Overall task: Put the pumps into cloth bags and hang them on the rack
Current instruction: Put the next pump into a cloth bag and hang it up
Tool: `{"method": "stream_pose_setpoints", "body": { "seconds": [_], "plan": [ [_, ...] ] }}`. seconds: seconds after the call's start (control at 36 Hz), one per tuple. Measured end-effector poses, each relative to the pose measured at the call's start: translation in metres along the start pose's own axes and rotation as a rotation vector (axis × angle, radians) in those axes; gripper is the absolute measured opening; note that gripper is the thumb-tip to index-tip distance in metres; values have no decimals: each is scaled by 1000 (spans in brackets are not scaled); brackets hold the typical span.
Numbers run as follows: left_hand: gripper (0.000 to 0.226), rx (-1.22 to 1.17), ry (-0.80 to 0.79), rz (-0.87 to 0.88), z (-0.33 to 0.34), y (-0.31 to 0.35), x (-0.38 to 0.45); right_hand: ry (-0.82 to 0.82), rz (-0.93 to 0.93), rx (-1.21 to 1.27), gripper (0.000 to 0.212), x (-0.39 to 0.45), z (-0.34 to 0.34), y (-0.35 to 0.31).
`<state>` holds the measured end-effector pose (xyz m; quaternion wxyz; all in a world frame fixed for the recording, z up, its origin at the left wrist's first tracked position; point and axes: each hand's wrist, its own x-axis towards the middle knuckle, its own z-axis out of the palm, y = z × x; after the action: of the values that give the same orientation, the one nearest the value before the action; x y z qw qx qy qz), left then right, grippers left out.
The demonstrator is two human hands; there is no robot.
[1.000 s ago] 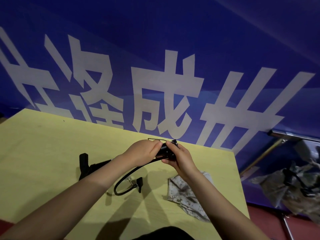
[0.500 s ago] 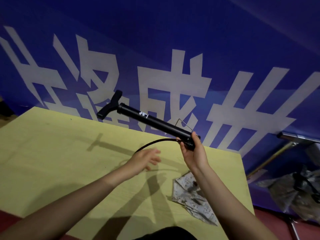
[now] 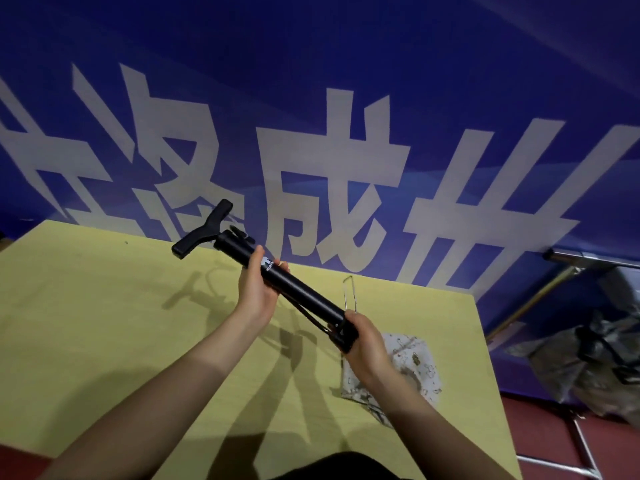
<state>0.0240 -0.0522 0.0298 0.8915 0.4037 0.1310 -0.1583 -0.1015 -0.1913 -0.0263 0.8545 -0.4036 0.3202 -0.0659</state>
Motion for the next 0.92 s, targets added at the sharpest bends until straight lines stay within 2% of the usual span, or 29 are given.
{"method": "stream_pose_setpoints", "body": {
  "seconds": [0.11, 0.25, 0.31, 0.36, 0.44, 0.5, 0.58, 0.64, 0.72, 0.78, 0.86, 0.92],
  "plan": [
    [15, 121, -52, 33, -5, -1, -3, 140, -74, -601, 32, 6, -1, 0],
    [14, 245, -98, 47, -7, -9, -5, 146, -429, -1092, 36, 8, 5, 13],
    [13, 253, -108, 63, -3, -10, -7, 170, -553, -1116, 35, 5, 11, 17],
    [14, 239, -109, 71, 1, -9, -8, 212, -590, -1081, 36, 4, 16, 18],
    [27, 191, -132, 54, 7, -4, -10, 236, -490, -921, 45, 7, 17, 17],
    [34, 170, -138, 51, 8, -3, -11, 249, -417, -816, 60, 10, 14, 13],
    [37, 160, -139, 21, 6, -5, -12, 257, -375, -803, 80, 12, 7, 7],
    [37, 160, -141, -12, 7, -7, -14, 243, -434, -944, 70, 12, 5, 7],
    [36, 140, -135, -62, 11, -13, -16, 158, -618, -1169, 35, 13, 8, 11],
    [36, 128, -128, -89, 12, -18, -17, 119, -710, -1249, 45, 13, 14, 12],
    [36, 106, -140, -123, 11, -25, -16, 113, -761, -1319, 42, 5, 25, 7],
    [38, 96, -152, -123, 11, -26, -15, 82, -718, -1303, 35, 1, 31, 4]
  ]
}}
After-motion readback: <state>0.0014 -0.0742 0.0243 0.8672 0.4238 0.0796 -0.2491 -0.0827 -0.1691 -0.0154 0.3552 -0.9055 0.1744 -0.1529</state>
